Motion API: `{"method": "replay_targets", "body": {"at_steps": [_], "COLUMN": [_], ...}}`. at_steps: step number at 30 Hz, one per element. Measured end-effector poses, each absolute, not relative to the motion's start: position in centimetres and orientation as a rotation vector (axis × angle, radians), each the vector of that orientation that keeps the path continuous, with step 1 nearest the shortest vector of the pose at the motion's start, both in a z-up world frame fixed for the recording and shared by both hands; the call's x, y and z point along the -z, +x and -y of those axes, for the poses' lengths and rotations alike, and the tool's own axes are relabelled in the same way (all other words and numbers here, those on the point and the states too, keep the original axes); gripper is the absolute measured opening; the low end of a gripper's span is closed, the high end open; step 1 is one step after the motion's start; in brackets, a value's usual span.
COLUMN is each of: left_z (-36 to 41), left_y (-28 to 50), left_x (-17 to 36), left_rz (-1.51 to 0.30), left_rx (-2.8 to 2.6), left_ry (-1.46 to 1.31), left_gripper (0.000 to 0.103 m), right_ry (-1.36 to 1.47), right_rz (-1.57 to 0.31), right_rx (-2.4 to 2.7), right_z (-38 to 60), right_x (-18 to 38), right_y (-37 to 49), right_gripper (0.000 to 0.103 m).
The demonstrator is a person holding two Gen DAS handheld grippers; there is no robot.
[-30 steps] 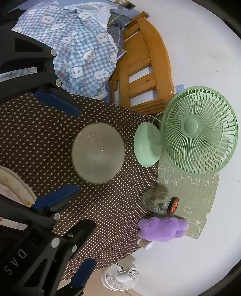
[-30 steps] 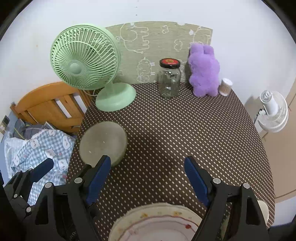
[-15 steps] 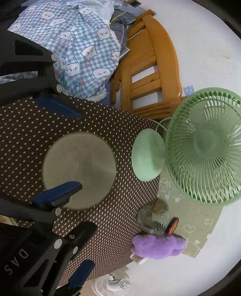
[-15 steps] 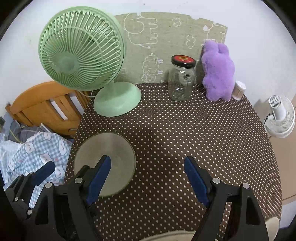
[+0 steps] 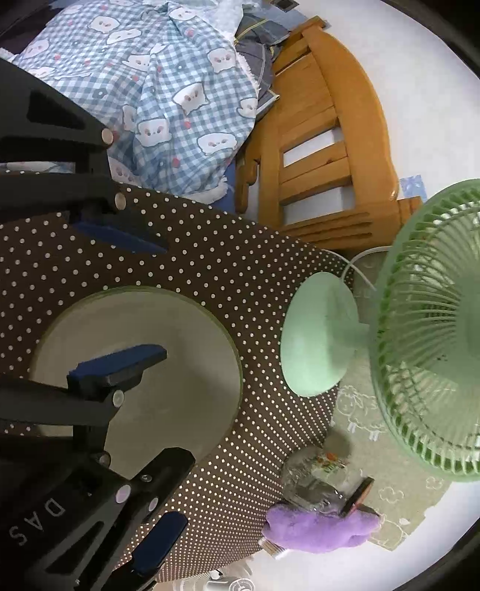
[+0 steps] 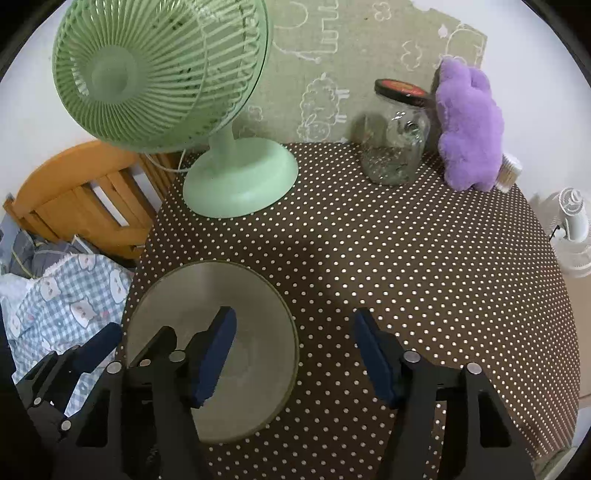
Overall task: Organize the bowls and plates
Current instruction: 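Close the left tool and right tool on that bowl's rim, then lift the bowl with both tools and carry it to the bowl stack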
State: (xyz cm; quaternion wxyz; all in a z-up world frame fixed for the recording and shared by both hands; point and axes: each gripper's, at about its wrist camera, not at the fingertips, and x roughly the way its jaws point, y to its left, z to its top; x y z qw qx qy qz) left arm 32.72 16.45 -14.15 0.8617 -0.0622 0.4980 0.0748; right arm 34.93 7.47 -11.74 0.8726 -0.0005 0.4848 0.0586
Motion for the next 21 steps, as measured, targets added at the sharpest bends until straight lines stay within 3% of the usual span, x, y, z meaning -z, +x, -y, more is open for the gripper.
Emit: {"method": "replay_targets", "body": {"at_steps": [5,12,21], "left_z": [-16.6,-16.3,-16.2], "left_y": [33.3,33.8,33.9], "left_x": [15.1,16.0,16.0], "left_rz": [-1.071,-1.081,-1.083], "left_rx": [-0.149,-0.121,-0.127], "left_ry": [-0.131,-0.115,-0.102], "left_gripper": [0.032,0.018,0.017], "right_ry": [-0.013,-0.035,-0.045], "right_rz": [-1.028,-1.051,-1.058], "right_rx": [-0.131,-0.13,-0.121], "right_z": [-8.1,-8.8,-8.9], "right_x": [12.9,14.0,14.2], "right_y": [35.7,36.4,36.5], "right_gripper": [0.052,0.03,0.026]}}
